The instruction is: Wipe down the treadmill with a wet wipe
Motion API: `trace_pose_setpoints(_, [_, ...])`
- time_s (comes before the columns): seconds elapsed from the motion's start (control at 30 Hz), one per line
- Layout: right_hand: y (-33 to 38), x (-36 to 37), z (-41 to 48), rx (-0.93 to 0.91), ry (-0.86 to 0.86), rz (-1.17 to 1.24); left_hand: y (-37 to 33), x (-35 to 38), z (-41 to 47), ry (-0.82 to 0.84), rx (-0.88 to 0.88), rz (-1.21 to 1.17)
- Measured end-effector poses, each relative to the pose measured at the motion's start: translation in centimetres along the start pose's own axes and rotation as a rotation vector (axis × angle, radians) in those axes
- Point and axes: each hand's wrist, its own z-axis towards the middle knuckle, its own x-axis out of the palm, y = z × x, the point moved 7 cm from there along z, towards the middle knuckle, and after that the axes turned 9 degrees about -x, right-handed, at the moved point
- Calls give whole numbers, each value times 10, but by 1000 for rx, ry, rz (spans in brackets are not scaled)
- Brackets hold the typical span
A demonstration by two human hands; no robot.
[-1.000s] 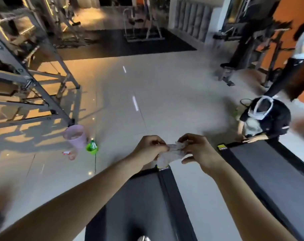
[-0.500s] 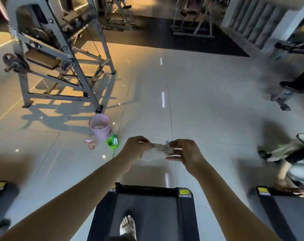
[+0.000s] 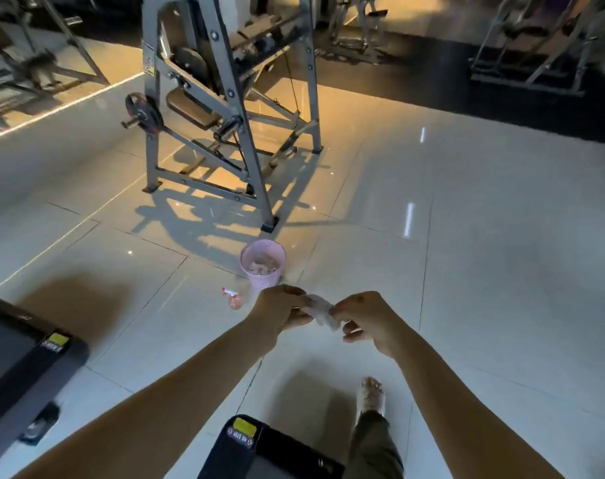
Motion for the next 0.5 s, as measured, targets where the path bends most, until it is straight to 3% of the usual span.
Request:
trace_pose_setpoints(0.23, [-34, 7, 257, -140, 165, -90, -27, -1, 211, -105, 79, -163])
trace_pose_setpoints(0.33, [-52, 1, 398, -194, 283, -96, -48, -3, 337, -260, 154, -270])
trace_pose_setpoints(0.5, [-46, 4, 467, -93, 335, -57, -70, -26, 390, -447, 33, -376])
